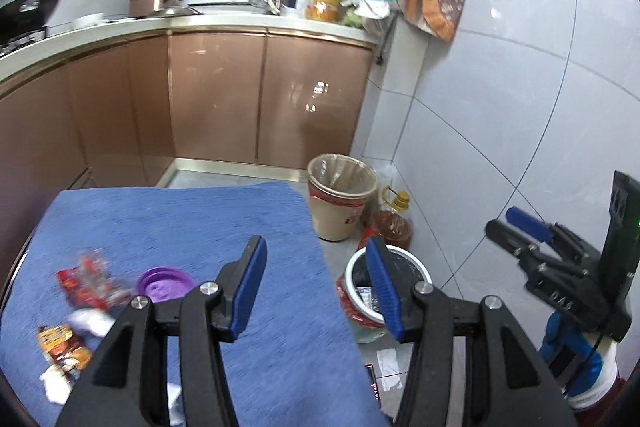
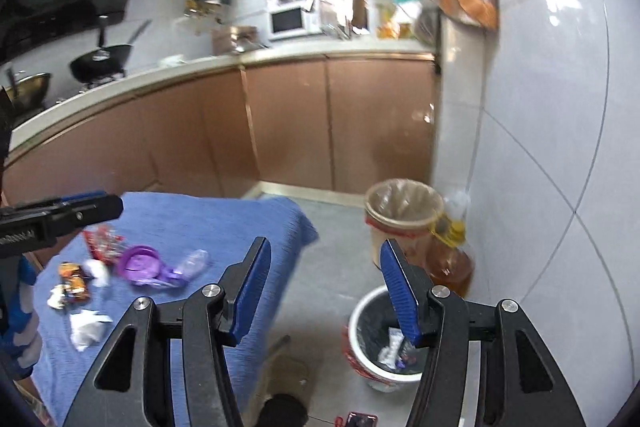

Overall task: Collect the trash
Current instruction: 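Move both open tools back over the towel, then grasp the red snack bag with the left tool while the right tool grasps the white plastic bag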

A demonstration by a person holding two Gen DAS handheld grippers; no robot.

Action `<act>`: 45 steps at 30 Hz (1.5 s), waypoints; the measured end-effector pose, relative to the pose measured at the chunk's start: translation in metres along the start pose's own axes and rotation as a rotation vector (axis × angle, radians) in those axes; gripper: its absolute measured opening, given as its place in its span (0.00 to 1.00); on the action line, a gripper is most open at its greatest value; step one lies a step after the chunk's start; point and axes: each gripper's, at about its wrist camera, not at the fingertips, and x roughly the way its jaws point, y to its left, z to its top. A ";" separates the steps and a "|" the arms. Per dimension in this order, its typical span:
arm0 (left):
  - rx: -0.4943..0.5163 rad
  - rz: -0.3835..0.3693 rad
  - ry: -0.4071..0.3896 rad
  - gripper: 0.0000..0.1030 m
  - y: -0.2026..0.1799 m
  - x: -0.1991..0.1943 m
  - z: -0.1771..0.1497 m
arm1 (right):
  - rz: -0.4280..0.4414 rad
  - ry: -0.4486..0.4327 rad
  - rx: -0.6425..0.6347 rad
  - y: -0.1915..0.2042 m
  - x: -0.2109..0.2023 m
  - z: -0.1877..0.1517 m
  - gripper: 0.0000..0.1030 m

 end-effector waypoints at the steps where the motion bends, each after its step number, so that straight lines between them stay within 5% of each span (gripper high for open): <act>1: -0.004 0.009 -0.010 0.48 0.008 -0.012 -0.003 | 0.014 -0.009 -0.010 0.008 -0.007 0.003 0.55; 14: -0.099 0.216 -0.118 0.48 0.119 -0.160 -0.029 | 0.179 -0.099 -0.123 0.093 -0.084 0.019 0.55; 21: -0.200 0.256 -0.130 0.48 0.176 -0.202 -0.049 | 0.293 -0.108 -0.169 0.132 -0.099 0.022 0.55; 30: -0.290 0.228 -0.016 0.48 0.236 -0.154 -0.086 | 0.404 -0.020 -0.202 0.168 -0.058 0.017 0.55; 45: -0.488 0.093 0.176 0.48 0.327 -0.043 -0.130 | 0.508 0.278 -0.307 0.255 0.095 -0.033 0.55</act>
